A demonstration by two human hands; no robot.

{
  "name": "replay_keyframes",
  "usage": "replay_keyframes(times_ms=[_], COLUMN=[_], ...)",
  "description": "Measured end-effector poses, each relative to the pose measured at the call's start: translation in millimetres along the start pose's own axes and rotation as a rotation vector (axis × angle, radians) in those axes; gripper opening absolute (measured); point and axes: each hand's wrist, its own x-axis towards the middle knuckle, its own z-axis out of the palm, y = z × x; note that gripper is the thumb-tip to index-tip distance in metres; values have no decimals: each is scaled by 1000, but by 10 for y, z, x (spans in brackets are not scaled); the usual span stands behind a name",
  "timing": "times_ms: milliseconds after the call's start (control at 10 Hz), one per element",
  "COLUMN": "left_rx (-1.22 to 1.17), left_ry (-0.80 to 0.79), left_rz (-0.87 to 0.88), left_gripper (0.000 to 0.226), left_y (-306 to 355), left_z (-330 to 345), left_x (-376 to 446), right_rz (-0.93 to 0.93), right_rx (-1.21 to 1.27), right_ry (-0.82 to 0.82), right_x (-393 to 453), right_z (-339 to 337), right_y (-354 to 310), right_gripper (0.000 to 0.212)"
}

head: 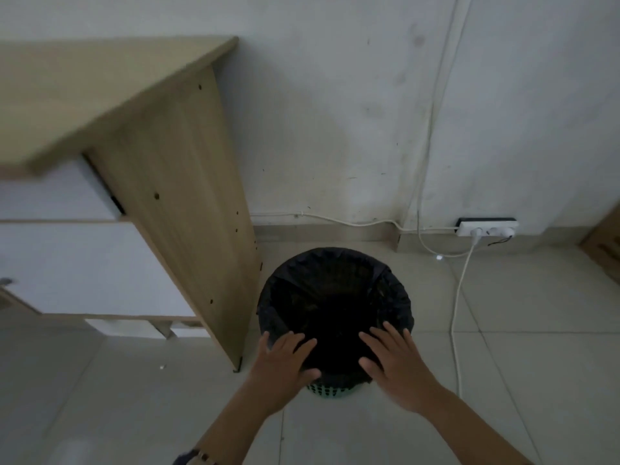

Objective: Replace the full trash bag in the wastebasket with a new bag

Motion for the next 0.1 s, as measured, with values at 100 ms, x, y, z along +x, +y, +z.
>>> replay_keyframes(times_ms=[100], left_rx=[-28], left_ry=[-25], left_rz=[-60], left_gripper=[87], left_y=[54], left_z=[-552], left_x=[-138], right_rz=[64], right_rx=[-9], right_ry=[16], right_x=[-4], right_z=[-574], right_y=[-95], right_gripper=[130])
